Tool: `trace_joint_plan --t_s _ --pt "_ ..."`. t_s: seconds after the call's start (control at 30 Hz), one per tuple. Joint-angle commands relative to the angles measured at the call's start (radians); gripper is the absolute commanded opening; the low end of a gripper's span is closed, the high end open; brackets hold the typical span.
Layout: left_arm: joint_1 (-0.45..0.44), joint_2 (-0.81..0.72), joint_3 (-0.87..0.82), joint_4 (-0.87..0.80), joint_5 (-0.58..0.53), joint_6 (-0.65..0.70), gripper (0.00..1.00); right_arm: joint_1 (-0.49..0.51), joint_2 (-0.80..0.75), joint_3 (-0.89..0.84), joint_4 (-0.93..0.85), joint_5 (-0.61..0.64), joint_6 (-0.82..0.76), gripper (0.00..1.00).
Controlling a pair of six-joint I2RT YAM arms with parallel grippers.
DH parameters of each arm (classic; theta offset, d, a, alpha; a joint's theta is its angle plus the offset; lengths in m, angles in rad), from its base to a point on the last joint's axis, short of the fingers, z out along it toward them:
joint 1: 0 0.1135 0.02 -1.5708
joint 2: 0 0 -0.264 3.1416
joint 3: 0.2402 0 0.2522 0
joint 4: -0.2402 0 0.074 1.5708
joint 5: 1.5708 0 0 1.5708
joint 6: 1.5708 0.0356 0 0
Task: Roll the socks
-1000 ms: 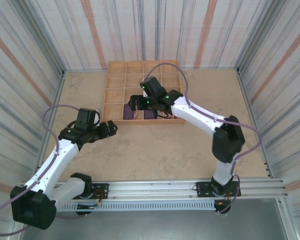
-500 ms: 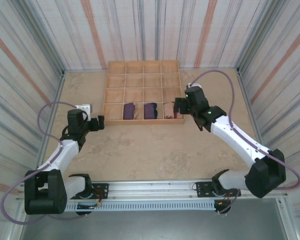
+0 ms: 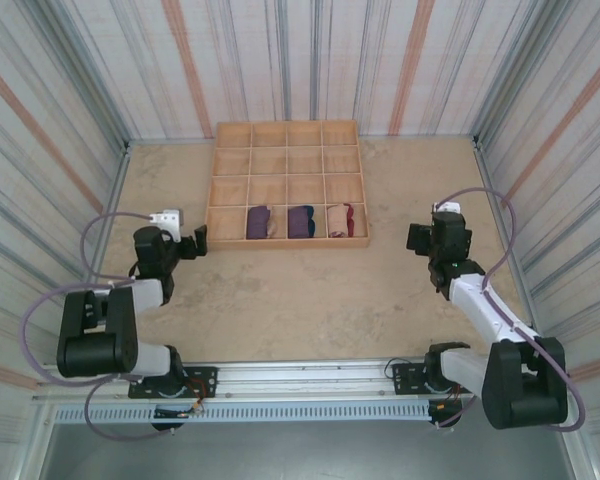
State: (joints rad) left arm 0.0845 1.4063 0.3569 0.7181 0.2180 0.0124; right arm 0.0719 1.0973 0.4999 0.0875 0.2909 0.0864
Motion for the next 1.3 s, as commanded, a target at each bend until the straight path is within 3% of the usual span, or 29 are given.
trace_joint_plan --t_s 0.0,0.07,0.13,0.23,0.37,0.43,0.5,0.6,0.67,0.83,0.93,1.27 --pt "-0.023 0.066 -0.019 0.172 0.004 0.030 0.99 -0.075 0.011 -0.105 0.337 -0.135 0.009 0.99" --pt "-0.046 0.115 -0.012 0.228 -0.025 0.050 0.99 -0.117 0.031 -0.162 0.489 -0.269 0.016 0.99" --pt "-0.062 0.094 0.040 0.089 -0.059 0.055 0.99 -0.118 0.111 -0.175 0.594 -0.290 0.009 0.99" --pt "-0.070 0.110 0.059 0.073 -0.112 0.041 0.99 -0.122 0.256 -0.141 0.638 -0.317 0.016 1.00" --pt "-0.080 0.106 0.061 0.056 -0.134 0.046 0.99 -0.106 0.467 -0.173 0.917 -0.310 -0.016 0.98" --pt "-0.088 0.104 0.055 0.068 -0.152 0.054 0.99 -0.118 0.427 -0.135 0.765 -0.323 -0.005 0.99" --pt "-0.124 0.101 0.043 0.088 -0.211 0.074 0.99 -0.126 0.463 -0.120 0.803 -0.286 0.021 0.99" --pt "-0.097 0.103 0.055 0.067 -0.157 0.061 0.99 -0.117 0.451 -0.149 0.840 -0.186 0.050 0.99" --pt "-0.097 0.103 0.056 0.068 -0.160 0.060 0.99 -0.101 0.439 -0.119 0.758 -0.162 0.043 0.99" --pt "-0.097 0.103 0.056 0.066 -0.160 0.060 0.99 -0.091 0.448 -0.116 0.768 -0.188 0.018 0.99" --pt "-0.097 0.102 0.055 0.063 -0.160 0.061 0.99 -0.118 0.448 -0.102 0.737 -0.304 0.005 0.99" --pt "-0.097 0.102 0.056 0.064 -0.160 0.061 0.99 -0.109 0.446 -0.103 0.738 -0.268 0.007 0.99"
